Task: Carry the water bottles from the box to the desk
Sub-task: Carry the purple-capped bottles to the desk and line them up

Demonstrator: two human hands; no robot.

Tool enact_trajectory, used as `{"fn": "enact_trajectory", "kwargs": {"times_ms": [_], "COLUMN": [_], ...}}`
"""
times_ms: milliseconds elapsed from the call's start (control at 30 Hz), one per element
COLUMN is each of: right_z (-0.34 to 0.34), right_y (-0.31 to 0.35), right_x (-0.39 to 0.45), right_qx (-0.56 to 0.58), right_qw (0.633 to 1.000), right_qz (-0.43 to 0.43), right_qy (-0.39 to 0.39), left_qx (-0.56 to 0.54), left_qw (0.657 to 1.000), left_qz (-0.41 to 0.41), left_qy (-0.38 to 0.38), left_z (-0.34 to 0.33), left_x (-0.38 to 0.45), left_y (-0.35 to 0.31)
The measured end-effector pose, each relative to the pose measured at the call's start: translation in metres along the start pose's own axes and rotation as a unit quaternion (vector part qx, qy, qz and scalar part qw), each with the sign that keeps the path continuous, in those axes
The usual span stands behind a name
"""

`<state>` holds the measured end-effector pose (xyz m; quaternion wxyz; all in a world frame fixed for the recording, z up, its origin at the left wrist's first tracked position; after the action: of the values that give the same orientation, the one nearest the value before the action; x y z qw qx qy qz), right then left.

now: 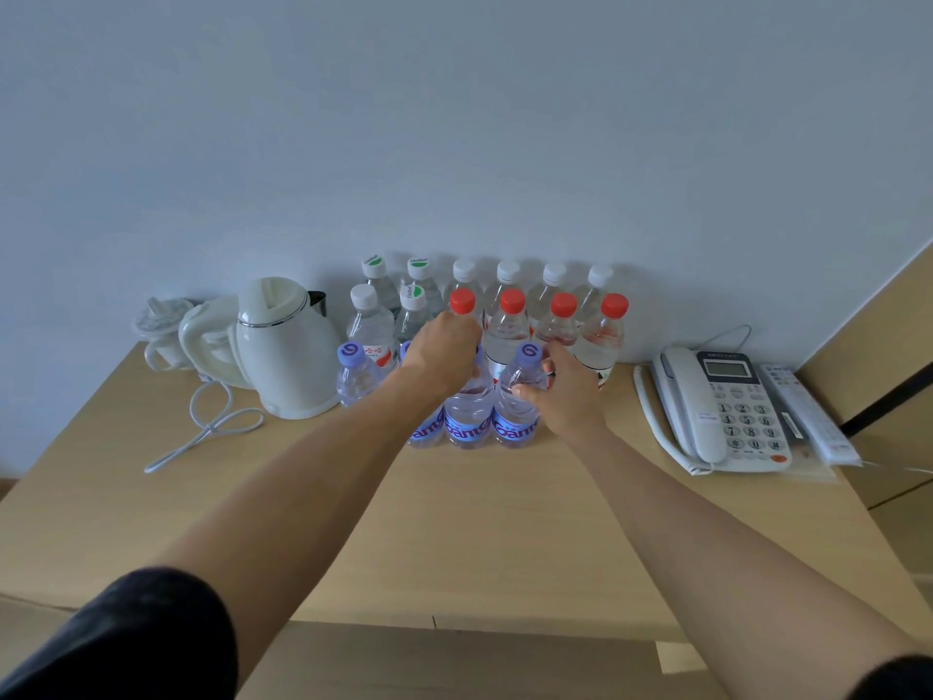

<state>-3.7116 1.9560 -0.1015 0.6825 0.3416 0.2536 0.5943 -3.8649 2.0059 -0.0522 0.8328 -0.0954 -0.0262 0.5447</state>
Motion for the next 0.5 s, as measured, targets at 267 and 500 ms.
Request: {"fn": "enact_trajectory", "kwargs": {"times_ms": [267, 500], "right_z": [0.0046, 0.0047], "right_y": [0.0039, 0.0035], "right_x": [0.0005, 0.0006], "right_qx": [-0.017, -0.02], "right_qw": [1.0, 1.0], "right_qz": [0.022, 0.009], "right_qy": [-0.006, 0.01], "left_qx": [0.001, -0.003], "left_qw": [1.0, 1.0], "left_qz": [0.003, 0.004], "left_qy": [0.0, 0.008], "left_z": [-0.0007, -0.0032], "left_x": [0.0022, 0.0055], "left_y": [0.0021, 0.0036]}}
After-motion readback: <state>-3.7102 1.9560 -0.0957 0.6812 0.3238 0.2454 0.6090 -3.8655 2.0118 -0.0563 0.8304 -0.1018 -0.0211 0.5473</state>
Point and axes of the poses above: each hand's wrist, its own x-axis towards the middle knuckle, its own z-axis out of the back of the hand, y = z × x, the point moved 10 cm from there along x, towards the middle knuckle, and after that the axes turned 5 degrees about y, right-handed, at the moved point
